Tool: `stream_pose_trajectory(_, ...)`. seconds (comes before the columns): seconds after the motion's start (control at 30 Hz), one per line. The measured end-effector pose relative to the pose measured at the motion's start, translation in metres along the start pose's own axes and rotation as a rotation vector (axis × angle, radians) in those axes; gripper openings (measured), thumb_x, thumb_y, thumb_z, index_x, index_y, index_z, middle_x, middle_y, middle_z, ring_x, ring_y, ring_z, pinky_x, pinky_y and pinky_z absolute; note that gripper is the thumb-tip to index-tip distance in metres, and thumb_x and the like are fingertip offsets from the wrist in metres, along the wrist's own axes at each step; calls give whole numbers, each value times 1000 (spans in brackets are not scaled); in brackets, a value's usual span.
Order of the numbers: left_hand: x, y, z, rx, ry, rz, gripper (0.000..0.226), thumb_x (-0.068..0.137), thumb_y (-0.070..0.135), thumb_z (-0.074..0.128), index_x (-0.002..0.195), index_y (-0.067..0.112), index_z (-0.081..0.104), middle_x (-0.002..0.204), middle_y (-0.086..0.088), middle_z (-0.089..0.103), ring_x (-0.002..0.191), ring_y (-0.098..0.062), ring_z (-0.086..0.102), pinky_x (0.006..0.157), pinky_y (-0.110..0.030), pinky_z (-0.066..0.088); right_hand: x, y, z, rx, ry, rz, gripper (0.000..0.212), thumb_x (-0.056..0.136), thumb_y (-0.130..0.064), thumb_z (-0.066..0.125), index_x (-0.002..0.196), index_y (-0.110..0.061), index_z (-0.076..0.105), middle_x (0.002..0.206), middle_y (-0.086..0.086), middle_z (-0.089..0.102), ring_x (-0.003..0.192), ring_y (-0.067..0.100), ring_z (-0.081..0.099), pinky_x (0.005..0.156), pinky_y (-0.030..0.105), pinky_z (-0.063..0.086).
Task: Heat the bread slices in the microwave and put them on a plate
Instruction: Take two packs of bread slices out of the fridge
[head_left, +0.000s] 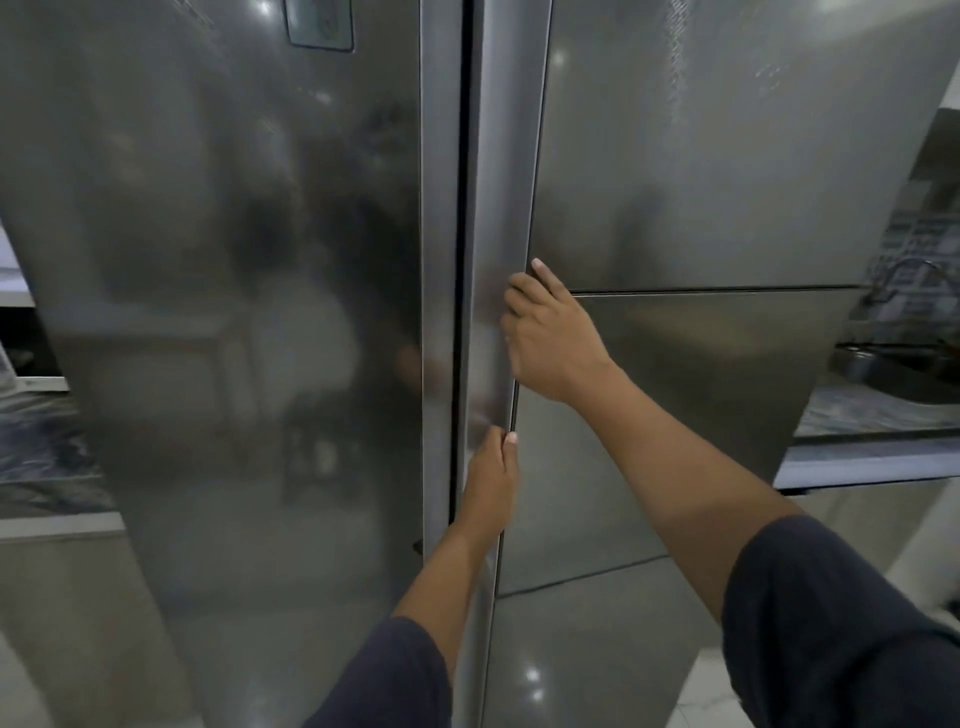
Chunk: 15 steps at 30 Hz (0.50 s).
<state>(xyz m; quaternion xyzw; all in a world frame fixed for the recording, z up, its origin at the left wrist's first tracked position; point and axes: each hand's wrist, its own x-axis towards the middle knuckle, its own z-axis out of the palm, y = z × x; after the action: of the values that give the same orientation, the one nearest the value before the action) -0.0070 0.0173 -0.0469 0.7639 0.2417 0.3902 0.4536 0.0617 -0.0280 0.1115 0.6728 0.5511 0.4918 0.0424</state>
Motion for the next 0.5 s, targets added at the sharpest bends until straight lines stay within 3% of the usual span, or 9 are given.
stream_pose_trajectory(0.17,-52,21,17,11,5,41,24,100,27,33,80,19,44,67,2,43,59,-7,38,53,-14,33,-48,16,-34,67,20,-47,40,77,-23,36,82,-8,73,98,9,68,113,26,57,111,42,31)
stream_pose_trajectory(0.27,-95,40,31,87,22,86,20,100,26,33,96,17,51,88,-3,54,74,-8,49,67,-20,40,-84,29,-60,87,68,-54,40,78,-23,36,84,-6,72,99,11,67,114,28,57,111,44,32)
stream_pose_trajectory(0.37,-135,65,46,182,42,184,27,98,16,40,123,11,49,117,-4,53,98,-14,55,86,-27,46,-125,44,-83,143,123,-44,28,75,-17,47,82,-4,70,98,11,66,115,29,55,114,42,27)
stream_pose_trajectory(0.43,-160,86,55,266,85,325,35,95,11,47,130,6,46,128,-9,49,109,-21,55,94,-33,48,-158,55,-97,198,187,-19,18,73,-12,54,81,-5,69,98,10,66,117,29,55,114,40,20)
stream_pose_trajectory(0.5,-178,106,61,377,178,538,36,92,11,49,127,6,48,127,-14,52,112,-25,55,96,-35,47,-190,65,-111,284,267,37,14,74,-9,56,83,-7,67,95,9,66,117,27,56,115,37,17)
